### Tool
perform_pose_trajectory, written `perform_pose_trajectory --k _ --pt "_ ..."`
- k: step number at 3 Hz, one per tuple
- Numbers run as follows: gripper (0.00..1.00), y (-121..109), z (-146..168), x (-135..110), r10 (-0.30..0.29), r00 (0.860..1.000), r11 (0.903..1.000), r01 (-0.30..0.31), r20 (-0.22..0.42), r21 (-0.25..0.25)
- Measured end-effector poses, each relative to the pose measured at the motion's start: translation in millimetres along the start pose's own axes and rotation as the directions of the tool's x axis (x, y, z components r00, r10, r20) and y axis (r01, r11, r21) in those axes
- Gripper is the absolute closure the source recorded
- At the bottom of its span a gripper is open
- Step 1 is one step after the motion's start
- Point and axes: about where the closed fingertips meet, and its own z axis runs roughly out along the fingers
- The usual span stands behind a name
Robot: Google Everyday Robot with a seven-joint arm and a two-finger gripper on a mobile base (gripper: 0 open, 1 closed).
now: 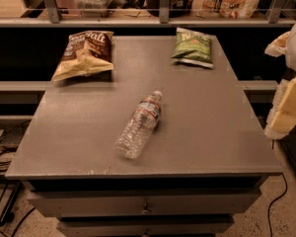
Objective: Move green jalapeno chip bag near brown chip bag
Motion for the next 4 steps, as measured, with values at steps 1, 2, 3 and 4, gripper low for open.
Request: perform_pose_trajectory --k 1,2,3,4 --pt "0.0 -0.8 -1.2 -1.0 0.001 1.0 1.0 -0.001 0.005 0.007" --pt "0.0 -12.8 3.1 -7.9 0.037 0.995 0.9988 -0.04 0.093 0.03" --pt "0.0 -40.6 13.1 -16.3 0.101 0.969 0.9917 -0.117 0.227 0.054" --pt "0.0 -84.4 31.9 -27.3 0.165 0.926 0.977 -0.201 0.34 0.072"
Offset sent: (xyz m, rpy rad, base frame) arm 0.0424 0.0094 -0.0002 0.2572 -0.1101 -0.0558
